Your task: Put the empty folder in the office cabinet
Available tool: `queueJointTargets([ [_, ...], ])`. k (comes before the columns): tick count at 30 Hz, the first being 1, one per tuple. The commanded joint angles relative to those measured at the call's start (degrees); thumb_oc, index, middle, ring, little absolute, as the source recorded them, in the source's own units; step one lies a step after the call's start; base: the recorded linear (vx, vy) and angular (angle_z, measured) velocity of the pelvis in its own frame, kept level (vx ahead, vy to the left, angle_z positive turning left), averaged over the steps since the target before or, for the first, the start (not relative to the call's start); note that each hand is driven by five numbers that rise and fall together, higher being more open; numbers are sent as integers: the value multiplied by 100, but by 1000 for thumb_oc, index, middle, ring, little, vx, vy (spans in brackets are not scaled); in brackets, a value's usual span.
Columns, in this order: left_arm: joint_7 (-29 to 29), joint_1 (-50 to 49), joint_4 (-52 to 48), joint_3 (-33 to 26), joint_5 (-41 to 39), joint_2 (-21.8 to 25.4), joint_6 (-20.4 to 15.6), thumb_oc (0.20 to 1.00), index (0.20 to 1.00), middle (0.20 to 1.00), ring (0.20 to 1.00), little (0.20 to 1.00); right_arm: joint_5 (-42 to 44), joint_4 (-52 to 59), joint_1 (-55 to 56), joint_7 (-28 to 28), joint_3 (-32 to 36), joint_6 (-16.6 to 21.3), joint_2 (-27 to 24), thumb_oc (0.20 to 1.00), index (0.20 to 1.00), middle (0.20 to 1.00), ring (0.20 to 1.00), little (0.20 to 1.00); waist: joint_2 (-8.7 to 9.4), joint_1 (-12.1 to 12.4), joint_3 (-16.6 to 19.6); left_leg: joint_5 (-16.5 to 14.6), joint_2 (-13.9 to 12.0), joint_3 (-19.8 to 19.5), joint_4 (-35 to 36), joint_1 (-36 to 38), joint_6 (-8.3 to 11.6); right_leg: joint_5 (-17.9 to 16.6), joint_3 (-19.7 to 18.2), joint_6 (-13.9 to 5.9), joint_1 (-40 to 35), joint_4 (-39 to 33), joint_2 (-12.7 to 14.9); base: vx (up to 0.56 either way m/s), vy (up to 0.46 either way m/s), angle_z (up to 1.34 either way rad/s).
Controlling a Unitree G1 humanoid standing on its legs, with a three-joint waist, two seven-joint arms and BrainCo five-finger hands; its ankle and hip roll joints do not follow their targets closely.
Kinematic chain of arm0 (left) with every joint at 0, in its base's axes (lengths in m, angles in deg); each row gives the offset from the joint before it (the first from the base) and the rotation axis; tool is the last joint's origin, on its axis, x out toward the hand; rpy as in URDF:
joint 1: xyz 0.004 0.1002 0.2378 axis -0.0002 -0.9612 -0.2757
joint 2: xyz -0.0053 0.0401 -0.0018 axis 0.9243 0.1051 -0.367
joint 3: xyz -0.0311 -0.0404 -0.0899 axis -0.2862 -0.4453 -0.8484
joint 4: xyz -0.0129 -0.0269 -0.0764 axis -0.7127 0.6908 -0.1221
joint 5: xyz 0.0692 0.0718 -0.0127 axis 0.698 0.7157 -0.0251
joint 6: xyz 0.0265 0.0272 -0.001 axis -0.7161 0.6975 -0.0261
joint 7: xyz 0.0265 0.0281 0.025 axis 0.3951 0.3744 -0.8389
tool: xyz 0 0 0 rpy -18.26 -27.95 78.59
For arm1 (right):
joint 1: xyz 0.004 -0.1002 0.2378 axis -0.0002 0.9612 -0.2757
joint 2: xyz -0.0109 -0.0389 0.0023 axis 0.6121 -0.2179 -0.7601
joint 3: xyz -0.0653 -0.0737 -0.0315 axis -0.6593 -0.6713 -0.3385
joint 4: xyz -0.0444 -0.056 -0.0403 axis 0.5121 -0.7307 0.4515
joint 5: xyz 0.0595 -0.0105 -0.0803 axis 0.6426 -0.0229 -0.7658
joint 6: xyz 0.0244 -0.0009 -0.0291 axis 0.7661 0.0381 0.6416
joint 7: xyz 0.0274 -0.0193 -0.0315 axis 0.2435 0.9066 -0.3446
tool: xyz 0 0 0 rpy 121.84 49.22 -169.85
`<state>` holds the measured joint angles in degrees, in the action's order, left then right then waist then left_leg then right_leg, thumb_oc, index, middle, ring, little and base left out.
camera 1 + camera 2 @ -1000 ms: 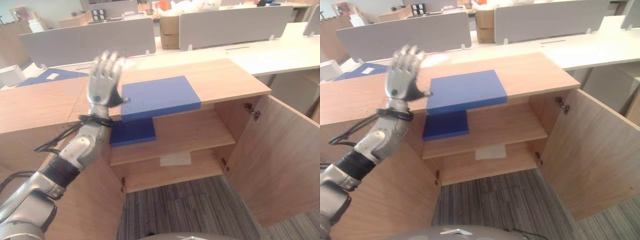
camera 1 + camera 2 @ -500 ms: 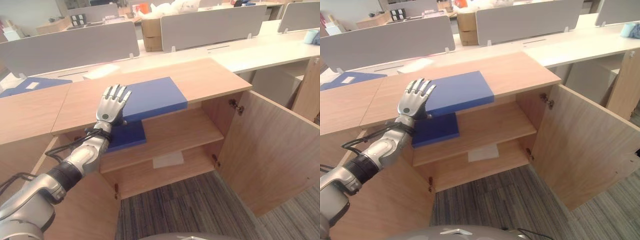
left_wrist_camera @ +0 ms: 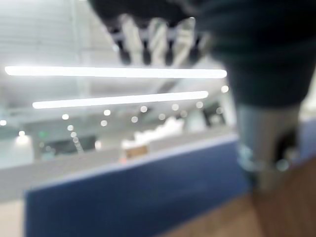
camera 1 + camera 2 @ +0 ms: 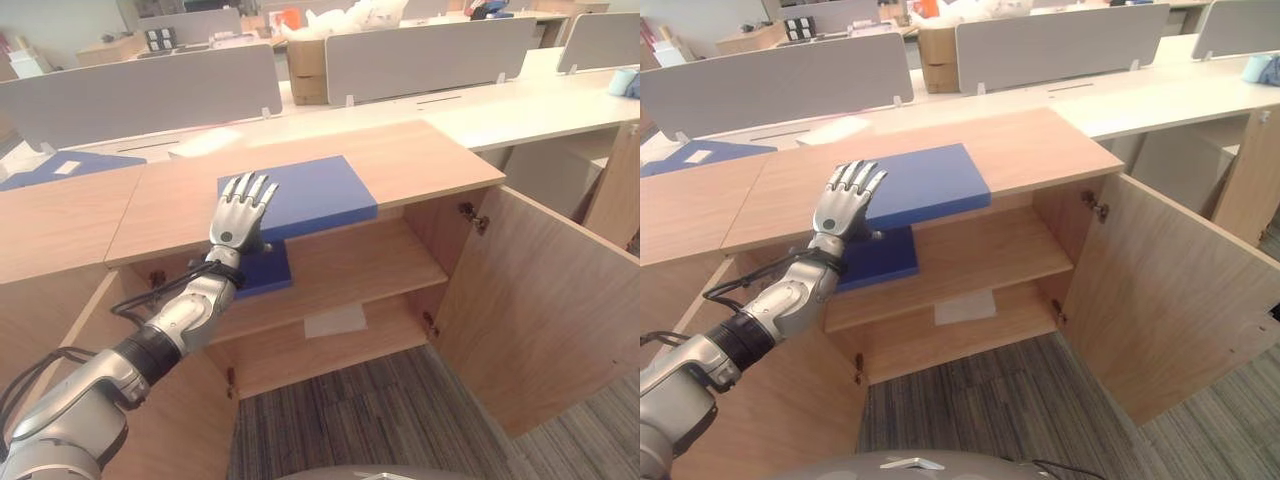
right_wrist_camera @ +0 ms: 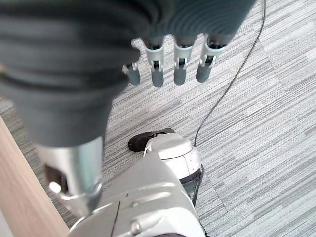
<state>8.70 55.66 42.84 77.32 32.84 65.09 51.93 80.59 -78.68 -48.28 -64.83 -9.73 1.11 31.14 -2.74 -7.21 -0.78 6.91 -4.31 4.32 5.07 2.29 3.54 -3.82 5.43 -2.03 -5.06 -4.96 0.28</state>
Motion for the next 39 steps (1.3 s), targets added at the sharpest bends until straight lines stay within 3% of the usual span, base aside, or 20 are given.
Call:
queueJointTargets([
  [1, -28, 207, 81, -528, -94, 179, 109, 1000, 1000, 1000, 1000, 1000, -161, -263, -199, 5, 102, 51, 46, 1000, 1000, 1000, 1000, 1000, 181, -13, -159, -954, 266, 195, -7, 134, -184, 433, -154, -410, 49, -4, 102, 0, 0, 0],
  [10, -122, 121, 469, -383, -199, -129, 170, 1000, 1000, 1000, 1000, 1000, -99, -209, -191, -47, 73, 45, 60, 1000, 1000, 1000, 1000, 1000, 213, -70, -187, -959, 255, 226, -7, 133, -191, 428, -210, -412, 66, -4, 86, 0, 0, 0],
  [22, -854, 118, 1542, -310, -311, -547, 111, 1000, 1000, 1000, 1000, 1000, -275, -260, -94, 34, 136, 46, 5, 1000, 1000, 1000, 1000, 1000, 255, -207, -181, -949, 237, 332, -7, 142, -184, 395, -308, -432, 102, -4, 61, 2, 2, -1],
  [28, -1214, 295, 2075, -333, -407, -657, 53, 1000, 1000, 1000, 1000, 1000, -294, -335, -87, 79, 108, 138, -3, 1000, 1000, 1000, 1000, 1000, 247, -273, -155, -944, 223, 395, -7, 158, -175, 380, -349, -441, 106, -4, 57, 27, 10, -10],
  [39, -1366, 479, 2325, -359, -381, -700, 104, 1000, 1000, 1000, 1000, 1000, -464, -599, -109, 238, 172, 314, -32, 1000, 1000, 1000, 1000, 1000, 196, -339, -130, -946, 208, 459, -7, 188, -155, 378, -417, -452, 108, -4, 41, 23, 9, -1],
])
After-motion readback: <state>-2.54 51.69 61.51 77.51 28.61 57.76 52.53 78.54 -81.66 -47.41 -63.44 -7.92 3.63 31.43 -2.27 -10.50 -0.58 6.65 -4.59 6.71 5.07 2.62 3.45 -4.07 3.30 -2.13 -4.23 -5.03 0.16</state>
